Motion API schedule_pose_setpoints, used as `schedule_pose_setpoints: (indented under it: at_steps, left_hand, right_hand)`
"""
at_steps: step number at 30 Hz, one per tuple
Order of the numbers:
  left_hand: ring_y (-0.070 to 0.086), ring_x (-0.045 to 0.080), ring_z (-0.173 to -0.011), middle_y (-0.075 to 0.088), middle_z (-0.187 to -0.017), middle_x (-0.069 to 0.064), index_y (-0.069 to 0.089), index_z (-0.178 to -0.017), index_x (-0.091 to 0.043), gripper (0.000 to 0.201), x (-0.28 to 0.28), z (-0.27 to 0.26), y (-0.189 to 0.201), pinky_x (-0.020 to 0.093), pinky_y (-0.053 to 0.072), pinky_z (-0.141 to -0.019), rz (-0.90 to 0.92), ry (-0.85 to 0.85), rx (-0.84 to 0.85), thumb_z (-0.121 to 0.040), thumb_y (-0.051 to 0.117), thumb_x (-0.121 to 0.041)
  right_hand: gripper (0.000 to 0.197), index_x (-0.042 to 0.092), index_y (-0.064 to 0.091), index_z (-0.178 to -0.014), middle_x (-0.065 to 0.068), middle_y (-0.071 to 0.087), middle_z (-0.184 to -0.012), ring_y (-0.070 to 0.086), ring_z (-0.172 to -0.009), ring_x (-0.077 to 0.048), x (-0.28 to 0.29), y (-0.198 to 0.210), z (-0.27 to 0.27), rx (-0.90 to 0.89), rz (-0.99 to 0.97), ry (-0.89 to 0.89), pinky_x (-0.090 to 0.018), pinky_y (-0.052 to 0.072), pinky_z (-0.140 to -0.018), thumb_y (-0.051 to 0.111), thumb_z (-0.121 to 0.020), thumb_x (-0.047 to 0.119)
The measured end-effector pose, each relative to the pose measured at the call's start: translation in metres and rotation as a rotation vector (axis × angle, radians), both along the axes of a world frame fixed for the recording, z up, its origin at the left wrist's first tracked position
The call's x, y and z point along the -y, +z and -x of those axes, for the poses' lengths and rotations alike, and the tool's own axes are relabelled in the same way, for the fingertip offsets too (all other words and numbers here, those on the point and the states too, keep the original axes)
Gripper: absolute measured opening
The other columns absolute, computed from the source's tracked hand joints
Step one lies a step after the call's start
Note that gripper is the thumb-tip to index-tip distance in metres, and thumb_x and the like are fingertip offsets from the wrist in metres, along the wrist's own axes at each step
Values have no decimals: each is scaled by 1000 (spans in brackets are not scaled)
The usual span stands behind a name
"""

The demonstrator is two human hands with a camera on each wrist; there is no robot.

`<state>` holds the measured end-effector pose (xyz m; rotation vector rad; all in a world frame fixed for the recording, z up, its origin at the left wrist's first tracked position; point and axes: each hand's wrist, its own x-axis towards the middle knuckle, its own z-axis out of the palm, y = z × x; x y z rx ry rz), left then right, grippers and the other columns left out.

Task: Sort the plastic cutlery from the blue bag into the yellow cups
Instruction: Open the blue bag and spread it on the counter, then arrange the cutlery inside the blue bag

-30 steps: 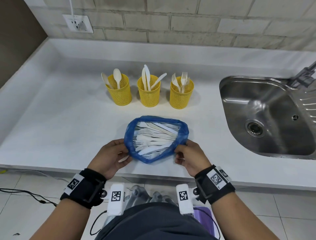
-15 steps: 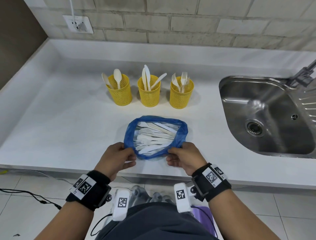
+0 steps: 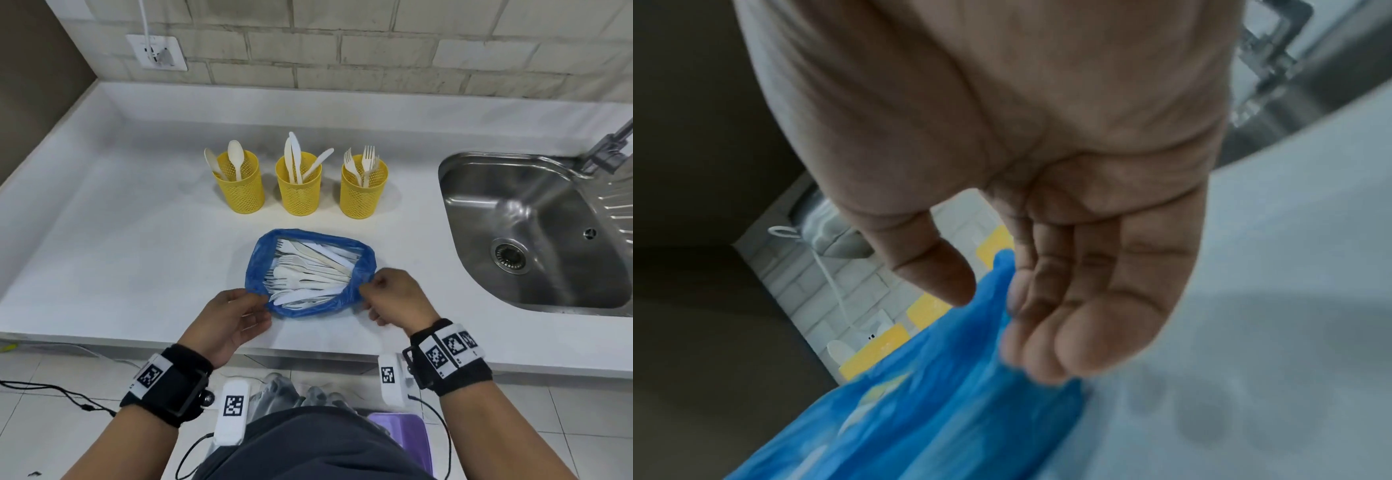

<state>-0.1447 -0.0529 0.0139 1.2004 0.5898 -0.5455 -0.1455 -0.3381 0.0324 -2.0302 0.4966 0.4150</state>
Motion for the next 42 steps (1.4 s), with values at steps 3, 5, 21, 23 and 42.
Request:
schedule_pose_setpoints:
  at_steps: [3, 5, 21, 23, 42]
  left_hand:
    - [65, 30, -90, 70, -99, 24, 61, -123, 13, 49, 0, 8, 0, 42, 60, -91, -113, -135, -47, -87, 77, -15]
    - [68, 29, -86, 73, -104, 27, 68, -117, 9, 48, 4, 11, 4, 41, 59, -90, -147, -259, -82, -82, 81, -21]
    - [74, 27, -80, 77, -95, 22, 68, -115, -1, 33, 37, -5, -2, 32, 64, -75, -194, -217, -30, -91, 76, -23]
    - [75, 29, -82, 77, -95, 23, 68, -113, 0, 31, 34, -11, -1, 33, 64, -75, -184, -152, -19, -90, 76, -20]
    - [77, 22, -88, 79, -99, 12, 69, -110, -1, 36, 23, -50, 8, 25, 62, -72, -307, -123, 259, -79, 85, -8]
  right_hand:
    - [18, 14, 64, -99, -1, 66, -101, 62, -93, -20, 6, 9, -12, 229, 226, -2, -31, 47, -77, 68, -87, 25]
    - [32, 14, 62, -118, -5, 58, -120, 57, -111, -23, 6, 12, -23, 312, 257, 30, -34, 46, -94, 68, -88, 24]
    - [20, 10, 66, -104, -9, 67, -96, 64, -95, -32, -18, -17, -71, 191, 449, 273, -30, 44, -73, 56, -97, 25]
    - [17, 12, 65, -98, -5, 64, -88, 64, -89, -31, -18, -20, -66, 173, 425, 255, -30, 43, -71, 58, -95, 27]
    - [34, 14, 60, -102, -2, 68, -95, 63, -89, -21, -25, -24, -30, 141, 266, 182, -31, 49, -73, 67, -91, 45]
